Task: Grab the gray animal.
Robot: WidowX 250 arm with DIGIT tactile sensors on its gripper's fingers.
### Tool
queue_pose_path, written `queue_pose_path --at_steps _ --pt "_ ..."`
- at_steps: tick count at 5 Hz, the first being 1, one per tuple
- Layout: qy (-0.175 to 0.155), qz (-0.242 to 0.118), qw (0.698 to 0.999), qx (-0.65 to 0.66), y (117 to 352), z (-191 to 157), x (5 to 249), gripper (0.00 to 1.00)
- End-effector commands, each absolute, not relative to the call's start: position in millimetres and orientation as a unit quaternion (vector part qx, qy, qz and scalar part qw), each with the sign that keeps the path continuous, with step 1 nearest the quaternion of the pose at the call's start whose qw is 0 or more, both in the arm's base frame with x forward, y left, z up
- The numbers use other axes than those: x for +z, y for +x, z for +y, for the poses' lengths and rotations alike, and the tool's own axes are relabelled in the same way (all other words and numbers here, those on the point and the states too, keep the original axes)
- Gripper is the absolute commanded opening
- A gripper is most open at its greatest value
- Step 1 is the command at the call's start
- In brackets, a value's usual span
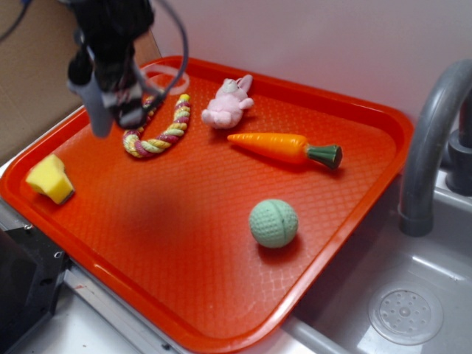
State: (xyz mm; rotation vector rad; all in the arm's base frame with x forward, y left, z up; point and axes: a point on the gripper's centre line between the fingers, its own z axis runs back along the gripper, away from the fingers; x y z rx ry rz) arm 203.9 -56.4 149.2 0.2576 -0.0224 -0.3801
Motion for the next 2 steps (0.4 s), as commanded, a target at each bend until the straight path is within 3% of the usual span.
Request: queue_pose_path --at_steps 1,2 --pt "0.096 -0.074 0.993 0.005 202.7 -81.3 192.8 0.00" --pt "0.067 -0.104 0.992 0.004 208.6 -71.7 184.3 0.00"
